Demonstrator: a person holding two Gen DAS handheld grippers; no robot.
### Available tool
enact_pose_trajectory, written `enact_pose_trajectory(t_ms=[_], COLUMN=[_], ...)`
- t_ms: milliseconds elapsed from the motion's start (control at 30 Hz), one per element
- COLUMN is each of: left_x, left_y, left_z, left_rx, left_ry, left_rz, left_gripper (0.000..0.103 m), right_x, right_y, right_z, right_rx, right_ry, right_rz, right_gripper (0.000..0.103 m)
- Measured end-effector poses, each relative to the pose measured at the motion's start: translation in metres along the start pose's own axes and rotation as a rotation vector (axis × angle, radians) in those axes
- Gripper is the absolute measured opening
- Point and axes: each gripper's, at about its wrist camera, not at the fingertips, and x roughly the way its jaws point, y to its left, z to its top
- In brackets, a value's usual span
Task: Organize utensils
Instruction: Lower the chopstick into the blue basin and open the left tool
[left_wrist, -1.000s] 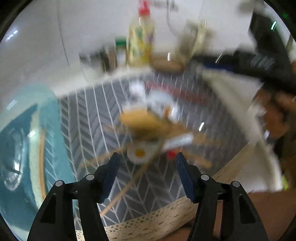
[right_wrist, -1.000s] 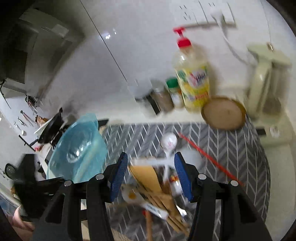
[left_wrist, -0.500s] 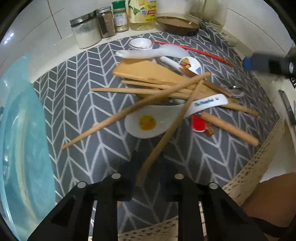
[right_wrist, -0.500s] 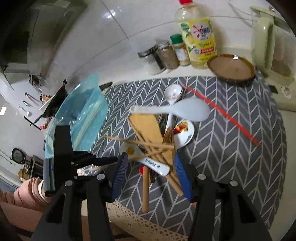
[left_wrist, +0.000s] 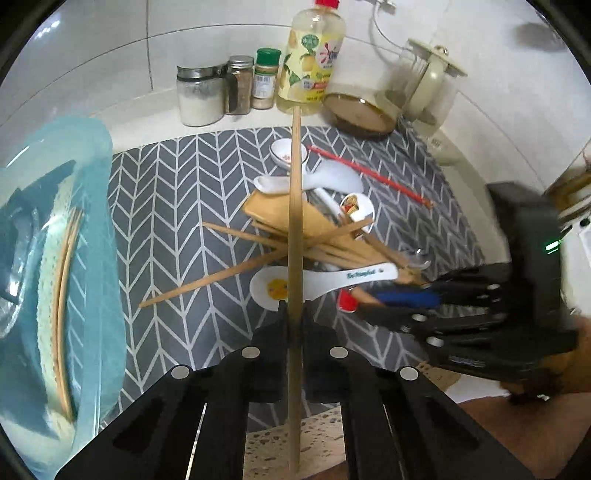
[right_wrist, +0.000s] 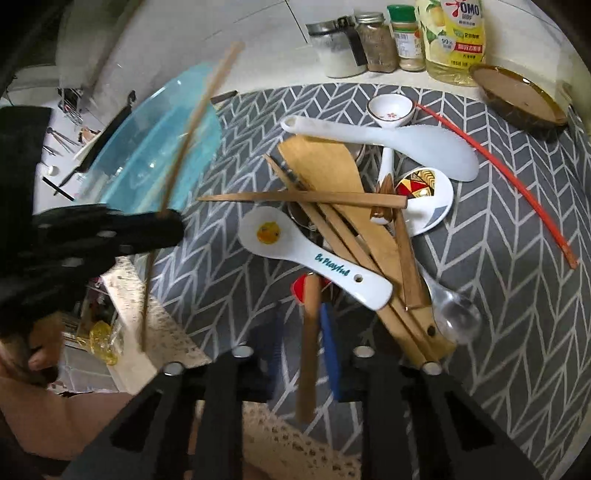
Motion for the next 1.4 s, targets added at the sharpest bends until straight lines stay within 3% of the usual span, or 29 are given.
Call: enact_pose_trajectory(t_ms=[133,267,367,633,833,1033,1167,1267,1400], left_x=[-0.019,-0.047,-0.069,-0.115,-0.136,-0.140,-0.118,-0.092,-0.066], left_y=[0.006,0.013,0.021,0.058,0.093,0.149,0.189,0.214,0.235], left_z=[0.010,0.019,0.025,0.034,0.032,0.026,0.028,0.025,0.019], left_rx=[-0.039,-0.071,-0.084,-0.121,-0.141,-0.196,-0.205,-0.217,-0.230], left_ry=[-0.026,-0.069,-0.107,-0.189,-0.207,-0.178,-0.108,-0.039,0.027], left_rz=[-0.036,-0.061,-0.069,-0.020,0.009,0.055,0.101,0.104,0.095], left_gripper=[0.007,0.007,0.007,0.007,0.007,0.007,0.007,0.007,0.007], right_x=[-0.010,-0.041,-0.063,-0.103,-0.124,-0.122,-0.100,-0.076,-0.029], right_y=[-0.006,-0.015,-0.018,-0.029,-0.007,0.048,0.085,0.114,0.150], right_z=[-0.001,-0.003,0.001,0.018,0.043,0.081,0.105,0.120,0.139], right_rx=[0.056,0.168,0.255,0.392,0.383,0.309,0.291,0.277,0.228], right_ry=[-0.010,-0.059,-0.117,-0.319,-0.427,-0.499,-0.505,-0.483,-0.424], right_rz=[0.021,0.103,0.118,0.057,0.051,0.120,0.155,0.157,0.075], right_gripper=[0.010,0.010,0.010,0.010,0.010,0.010,0.010,0.010,0.010])
